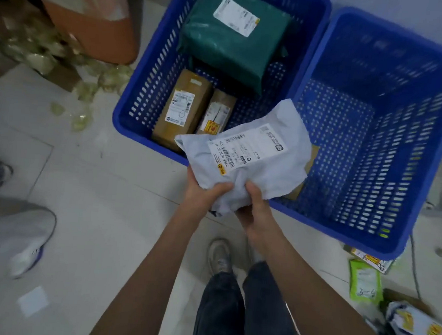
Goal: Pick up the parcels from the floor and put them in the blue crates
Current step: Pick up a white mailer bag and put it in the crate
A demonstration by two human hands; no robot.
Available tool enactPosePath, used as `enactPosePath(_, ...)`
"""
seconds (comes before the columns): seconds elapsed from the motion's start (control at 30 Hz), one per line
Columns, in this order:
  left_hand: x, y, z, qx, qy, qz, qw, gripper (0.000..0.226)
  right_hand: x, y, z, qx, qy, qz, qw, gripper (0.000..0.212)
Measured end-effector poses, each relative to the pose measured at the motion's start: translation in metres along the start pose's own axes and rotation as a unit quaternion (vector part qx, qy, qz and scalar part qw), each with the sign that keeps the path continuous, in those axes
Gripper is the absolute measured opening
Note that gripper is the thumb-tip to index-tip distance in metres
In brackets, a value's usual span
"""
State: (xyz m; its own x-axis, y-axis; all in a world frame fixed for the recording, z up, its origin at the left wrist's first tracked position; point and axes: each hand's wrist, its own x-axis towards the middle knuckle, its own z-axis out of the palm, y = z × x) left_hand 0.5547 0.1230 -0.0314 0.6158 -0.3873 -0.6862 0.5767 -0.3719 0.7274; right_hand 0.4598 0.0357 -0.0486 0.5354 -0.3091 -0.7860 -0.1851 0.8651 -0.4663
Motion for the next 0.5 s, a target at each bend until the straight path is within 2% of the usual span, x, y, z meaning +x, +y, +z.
enactPosePath(0.13,0.020,0.013,-0.022,-0.026,0.047,-0.006,0.999,0.105,0.017,-0.002,0.004,-0.074,-0.003,0.034,0.997,0.064)
enactPosePath(0.23,0.036,0.031,-0.041,-0.039,0.072,-0.027,0.996,0.103,0.030,-0.012,0.015,-0.054,0.030,0.061,0.996,0.072)
enactPosePath(0.33,0.051,0.049,-0.053,-0.034,0.078,-0.073,0.994,0.099,0.049,-0.037,0.025,-0.017,0.068,0.053,0.996,0.055)
enactPosePath(0.43,0.067,0.067,-0.064,-0.028,0.071,-0.101,0.992,0.098,0.072,-0.066,0.027,-0.085,0.095,0.043,0.991,0.066)
enactPosePath(0.5,0.080,0.079,-0.070,-0.024,0.044,-0.098,0.994,0.099,0.086,-0.084,0.029,-0.151,0.093,0.056,0.983,0.061)
